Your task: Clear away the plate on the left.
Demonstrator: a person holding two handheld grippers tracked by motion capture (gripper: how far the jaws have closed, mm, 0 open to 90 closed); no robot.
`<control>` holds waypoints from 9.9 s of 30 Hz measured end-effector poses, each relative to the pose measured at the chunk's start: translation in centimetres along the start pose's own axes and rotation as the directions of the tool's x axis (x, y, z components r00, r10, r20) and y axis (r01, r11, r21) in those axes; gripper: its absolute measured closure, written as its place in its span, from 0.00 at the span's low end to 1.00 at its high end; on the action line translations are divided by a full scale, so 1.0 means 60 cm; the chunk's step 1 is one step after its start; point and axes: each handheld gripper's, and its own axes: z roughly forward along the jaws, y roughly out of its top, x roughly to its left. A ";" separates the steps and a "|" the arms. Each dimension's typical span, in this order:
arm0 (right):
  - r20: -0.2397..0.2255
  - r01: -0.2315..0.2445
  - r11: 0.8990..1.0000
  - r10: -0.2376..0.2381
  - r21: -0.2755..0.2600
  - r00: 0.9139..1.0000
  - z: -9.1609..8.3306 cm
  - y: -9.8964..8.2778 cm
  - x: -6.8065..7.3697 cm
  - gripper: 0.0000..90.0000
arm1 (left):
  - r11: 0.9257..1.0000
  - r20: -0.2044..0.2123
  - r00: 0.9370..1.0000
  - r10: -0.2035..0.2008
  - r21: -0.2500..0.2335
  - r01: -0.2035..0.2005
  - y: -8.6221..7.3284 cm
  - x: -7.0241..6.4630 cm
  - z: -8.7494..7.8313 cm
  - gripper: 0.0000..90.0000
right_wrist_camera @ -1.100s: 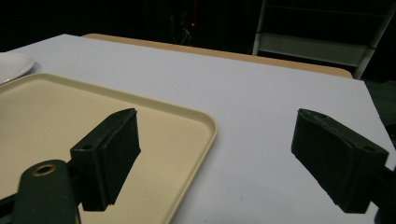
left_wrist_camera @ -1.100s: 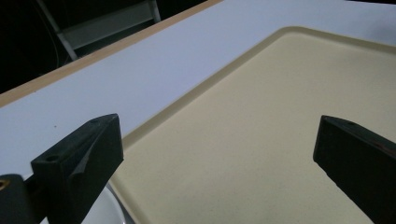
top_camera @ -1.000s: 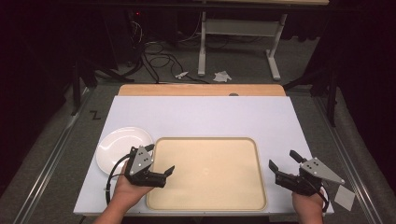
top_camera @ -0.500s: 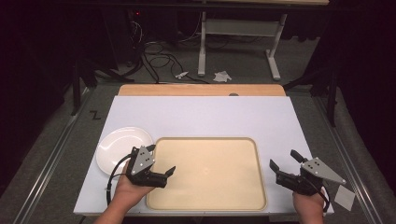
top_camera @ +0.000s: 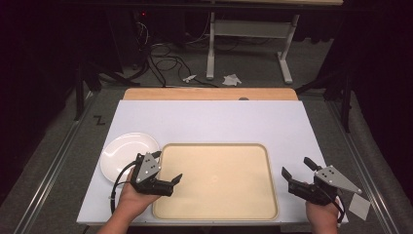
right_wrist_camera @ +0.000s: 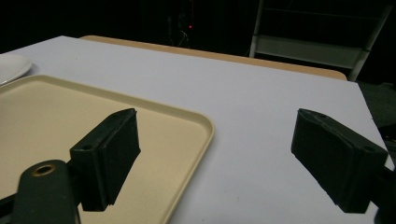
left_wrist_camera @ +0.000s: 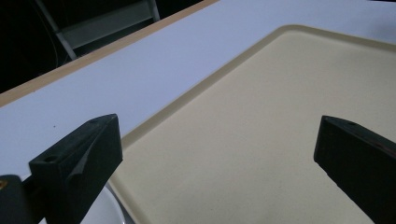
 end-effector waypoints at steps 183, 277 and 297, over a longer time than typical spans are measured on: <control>-0.007 -0.004 1.000 0.004 0.002 1.000 0.005 0.001 0.002 0.18 | 0.704 -0.057 0.857 0.512 0.600 -0.380 -0.100 0.049 -0.018 0.69; -0.009 -0.016 1.000 0.016 0.005 1.000 0.007 0.000 0.001 0.18 | 0.711 -0.188 0.770 0.610 0.560 -0.426 -0.062 0.044 -0.027 0.97; -0.017 -0.007 1.000 0.007 -0.010 1.000 0.009 0.004 -0.003 0.18 | 0.709 -0.212 0.749 0.628 0.551 -0.440 -0.062 0.040 -0.032 0.97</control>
